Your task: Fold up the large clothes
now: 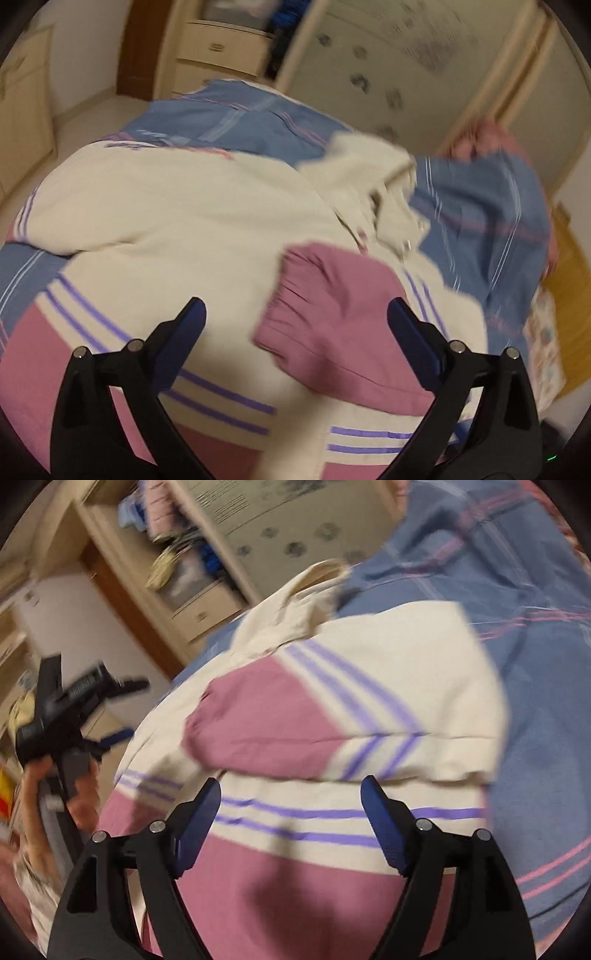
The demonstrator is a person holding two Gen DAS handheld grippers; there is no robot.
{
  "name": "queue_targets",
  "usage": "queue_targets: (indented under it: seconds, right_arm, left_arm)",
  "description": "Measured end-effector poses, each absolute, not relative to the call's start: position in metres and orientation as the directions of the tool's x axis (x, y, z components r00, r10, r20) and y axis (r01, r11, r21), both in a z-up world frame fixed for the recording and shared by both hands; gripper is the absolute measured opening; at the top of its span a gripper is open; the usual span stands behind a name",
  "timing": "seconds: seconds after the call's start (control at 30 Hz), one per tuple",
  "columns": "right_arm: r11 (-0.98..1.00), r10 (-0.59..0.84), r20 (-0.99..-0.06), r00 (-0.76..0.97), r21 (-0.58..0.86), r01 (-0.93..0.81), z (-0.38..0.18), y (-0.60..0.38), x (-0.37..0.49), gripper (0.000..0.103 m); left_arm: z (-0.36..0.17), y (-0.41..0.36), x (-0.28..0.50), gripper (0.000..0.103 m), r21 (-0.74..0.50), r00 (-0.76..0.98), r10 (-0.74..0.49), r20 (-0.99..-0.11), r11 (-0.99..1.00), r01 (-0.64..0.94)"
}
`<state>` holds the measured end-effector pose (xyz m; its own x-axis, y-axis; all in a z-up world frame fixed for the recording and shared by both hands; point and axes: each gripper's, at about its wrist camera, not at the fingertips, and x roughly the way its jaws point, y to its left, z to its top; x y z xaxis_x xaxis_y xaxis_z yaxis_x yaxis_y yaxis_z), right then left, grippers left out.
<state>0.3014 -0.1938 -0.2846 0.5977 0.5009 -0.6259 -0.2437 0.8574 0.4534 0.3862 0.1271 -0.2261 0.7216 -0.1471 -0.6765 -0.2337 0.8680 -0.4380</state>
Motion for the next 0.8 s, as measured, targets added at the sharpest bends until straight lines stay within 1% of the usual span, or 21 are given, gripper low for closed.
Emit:
queue_targets:
  seconds: [0.03,0.1,0.17,0.2,0.23,0.3,0.33,0.37,0.4,0.43,0.5,0.6,0.7,0.73,0.77,0.8]
  right_arm:
    - [0.866,0.492,-0.649,0.58,0.43,-0.253,-0.293,-0.181,0.305,0.078]
    - [0.873,0.482,-0.679,0.554,0.43,-0.232,-0.314,-0.167,0.313,0.079]
    - [0.895,0.44,-0.684,0.582,0.388,-0.22,-0.327,-0.158,0.314,0.079]
    - [0.907,0.419,-0.682,0.599,0.35,-0.236,-0.328,-0.153,0.311,0.081]
    - [0.917,0.399,-0.686,0.608,0.308,-0.254,-0.328,-0.146,0.309,0.085]
    - [0.932,0.36,-0.7,0.617,0.243,-0.268,-0.328,-0.135,0.306,0.089]
    - [0.936,0.349,-0.704,0.619,0.225,-0.271,-0.329,-0.132,0.306,0.09]
    - [0.938,0.343,-0.705,0.621,0.215,-0.273,-0.329,-0.13,0.306,0.091]
    - [0.938,0.342,-0.703,0.623,0.213,-0.274,-0.332,-0.13,0.305,0.092]
    - [0.937,0.345,-0.701,0.625,0.215,-0.275,-0.332,-0.13,0.306,0.092]
    - [0.933,0.356,-0.691,0.629,0.229,-0.277,-0.334,-0.132,0.305,0.092]
    - [0.93,0.365,-0.68,0.636,0.238,-0.279,-0.335,-0.135,0.303,0.093]
    - [0.926,0.377,-0.671,0.638,0.25,-0.284,-0.334,-0.136,0.3,0.093]
    - [0.923,0.385,-0.668,0.637,0.258,-0.287,-0.335,-0.136,0.3,0.094]
    - [0.919,0.393,-0.665,0.635,0.266,-0.29,-0.335,-0.138,0.3,0.094]
    - [0.917,0.398,-0.663,0.634,0.271,-0.292,-0.336,-0.14,0.3,0.095]
  left_arm:
    - [-0.228,0.156,0.38,0.1,-0.508,0.732,-0.177,-0.658,0.822,-0.258]
    - [-0.24,0.223,0.363,0.1,-0.645,0.761,-0.201,-0.617,0.684,-0.342]
    - [-0.263,0.297,0.344,0.1,-0.742,0.778,-0.211,-0.592,0.52,-0.424]
    - [-0.276,0.326,0.334,0.1,-0.769,0.788,-0.206,-0.581,0.456,-0.448]
    - [-0.29,0.356,0.324,0.1,-0.785,0.795,-0.183,-0.578,0.393,-0.48]
    - [-0.318,0.401,0.306,0.097,-0.799,0.797,-0.156,-0.584,0.284,-0.53]
    - [-0.332,0.419,0.302,0.095,-0.818,0.806,-0.171,-0.567,0.23,-0.527]
    - [-0.343,0.43,0.3,0.089,-0.833,0.814,-0.188,-0.55,0.19,-0.519]
    - [-0.356,0.442,0.3,0.085,-0.846,0.82,-0.207,-0.533,0.147,-0.513]
    - [-0.366,0.448,0.303,0.084,-0.852,0.824,-0.218,-0.523,0.12,-0.509]
    - [-0.378,0.458,0.312,0.084,-0.869,0.839,-0.228,-0.494,0.091,-0.487]
    - [-0.378,0.468,0.33,0.085,-0.877,0.851,-0.214,-0.48,0.098,-0.47]
    - [-0.38,0.48,0.35,0.084,-0.871,0.842,-0.224,-0.491,0.109,-0.479]
    - [-0.381,0.483,0.353,0.082,-0.873,0.846,-0.217,-0.488,0.095,-0.479]
    - [-0.383,0.485,0.354,0.051,-0.875,0.852,-0.2,-0.484,0.083,-0.478]
    - [-0.384,0.488,0.355,0.007,-0.867,0.848,-0.181,-0.497,0.088,-0.49]
